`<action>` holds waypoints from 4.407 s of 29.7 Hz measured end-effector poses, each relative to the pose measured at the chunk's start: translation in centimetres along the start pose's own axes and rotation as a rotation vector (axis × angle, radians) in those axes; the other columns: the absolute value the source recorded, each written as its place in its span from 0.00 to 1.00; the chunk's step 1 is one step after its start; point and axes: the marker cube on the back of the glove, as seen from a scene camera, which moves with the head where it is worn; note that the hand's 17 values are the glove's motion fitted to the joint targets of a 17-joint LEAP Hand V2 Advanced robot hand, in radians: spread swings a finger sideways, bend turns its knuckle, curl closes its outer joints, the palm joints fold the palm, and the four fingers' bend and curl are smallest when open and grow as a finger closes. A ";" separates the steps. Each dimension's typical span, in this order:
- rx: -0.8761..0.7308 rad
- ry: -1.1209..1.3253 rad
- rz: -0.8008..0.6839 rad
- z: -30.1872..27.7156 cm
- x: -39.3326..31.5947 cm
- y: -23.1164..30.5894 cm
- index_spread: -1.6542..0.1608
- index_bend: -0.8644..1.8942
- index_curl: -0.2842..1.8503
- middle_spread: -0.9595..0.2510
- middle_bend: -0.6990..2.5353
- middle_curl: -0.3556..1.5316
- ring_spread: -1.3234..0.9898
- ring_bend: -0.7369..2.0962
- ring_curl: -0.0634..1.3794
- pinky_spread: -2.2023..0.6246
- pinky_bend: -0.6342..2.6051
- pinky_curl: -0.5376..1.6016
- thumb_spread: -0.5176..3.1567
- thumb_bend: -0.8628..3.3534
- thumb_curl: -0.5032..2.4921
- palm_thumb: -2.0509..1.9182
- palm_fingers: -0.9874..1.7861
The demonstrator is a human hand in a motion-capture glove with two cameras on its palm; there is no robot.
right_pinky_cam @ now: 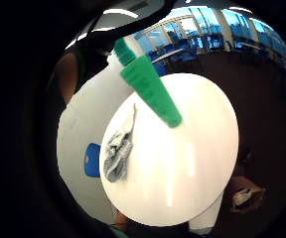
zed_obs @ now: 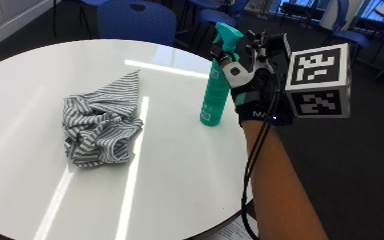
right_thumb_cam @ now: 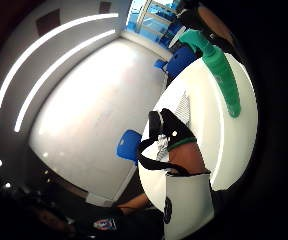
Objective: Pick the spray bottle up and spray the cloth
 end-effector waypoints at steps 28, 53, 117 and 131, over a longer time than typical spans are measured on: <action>-0.136 -0.198 0.440 8.7 8.7 -5.8 0.73 0.44 0.30 0.67 0.32 0.40 0.52 0.40 0.28 0.83 0.22 0.36 0.38 0.21 0.33 0.75 0.66; 0.111 -0.327 0.109 5.9 5.5 -10.2 0.73 0.42 0.35 0.58 0.33 0.44 0.48 0.44 0.34 0.72 0.32 0.40 0.25 0.19 0.37 0.76 0.84; -0.831 0.641 -0.371 9.9 -3.6 -7.5 0.73 0.43 0.39 0.61 0.37 0.45 0.49 0.47 0.36 0.69 0.33 0.43 0.20 0.20 0.41 0.75 0.85; -0.986 1.108 -0.486 14.8 -4.1 -3.6 0.73 0.42 0.39 0.61 0.37 0.45 0.49 0.47 0.35 0.69 0.33 0.43 0.20 0.20 0.42 0.75 0.85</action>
